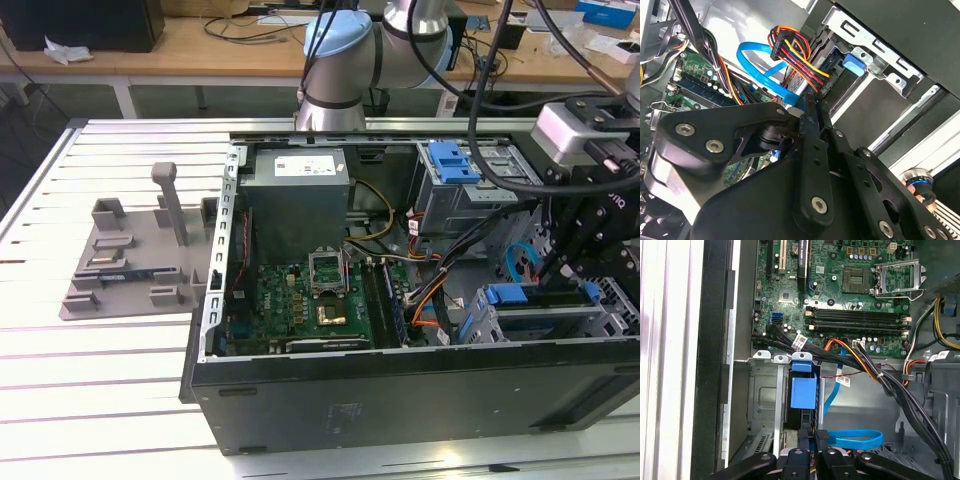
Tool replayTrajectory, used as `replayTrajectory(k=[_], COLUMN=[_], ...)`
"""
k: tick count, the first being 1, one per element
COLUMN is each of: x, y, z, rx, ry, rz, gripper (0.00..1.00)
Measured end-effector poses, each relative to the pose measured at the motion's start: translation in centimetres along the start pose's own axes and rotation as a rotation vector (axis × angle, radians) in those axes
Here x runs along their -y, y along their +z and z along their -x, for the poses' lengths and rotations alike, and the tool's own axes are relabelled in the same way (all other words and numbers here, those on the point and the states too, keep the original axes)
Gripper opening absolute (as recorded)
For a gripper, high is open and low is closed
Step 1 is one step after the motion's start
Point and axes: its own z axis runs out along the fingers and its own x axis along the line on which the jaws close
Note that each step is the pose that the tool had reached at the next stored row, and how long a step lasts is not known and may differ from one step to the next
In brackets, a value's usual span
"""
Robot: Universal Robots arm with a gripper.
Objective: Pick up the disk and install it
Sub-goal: 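Insert the second disk wire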
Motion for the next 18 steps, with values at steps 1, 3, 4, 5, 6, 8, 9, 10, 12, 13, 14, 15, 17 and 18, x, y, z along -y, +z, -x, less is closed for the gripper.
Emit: replayTrajectory(k=[1,3,4,5,6,8,9,10,12,13,14,15,17,18], x=[-0.01,-0.05,-0.07,-0.09,-0.12,-0.12,-0.12,-0.12,-0.12,-0.12,-0.12,-0.05,0.12,0.13], y=[0.02,0.06,0.07,0.08,0.09,0.09,0.09,0.09,0.04,0.04,0.04,0.01,0.00,0.01], z=[-0.01,-0.03,-0.04,-0.06,-0.08,-0.12,-0.14,-0.15,-0.16,-0.17,-0.17,-0.17,-0.17,-0.18], rx=[0.0001,0.0003,0.0004,0.0005,0.0006,0.0003,0.0003,0.0002,0.0002,0.0005,0.0005,-0.0001,-0.0002,-0.0003], ry=[0.000,-0.001,-0.001,-0.001,-0.001,-0.002,-0.003,-0.004,-0.007,-0.009,-0.010,-0.013,-0.018,-0.019], rz=[0.0000,-0.0001,-0.0001,-0.0001,-0.0001,0.0000,-0.0001,-0.0002,-0.0003,-0.0003,-0.0002,-0.0003,-0.0002,-0.0002], gripper=[0.16,0.16,0.16,0.16,0.16,0.16,0.16,0.16,0.16,0.16,0.16,0.16,0.16,0.16])
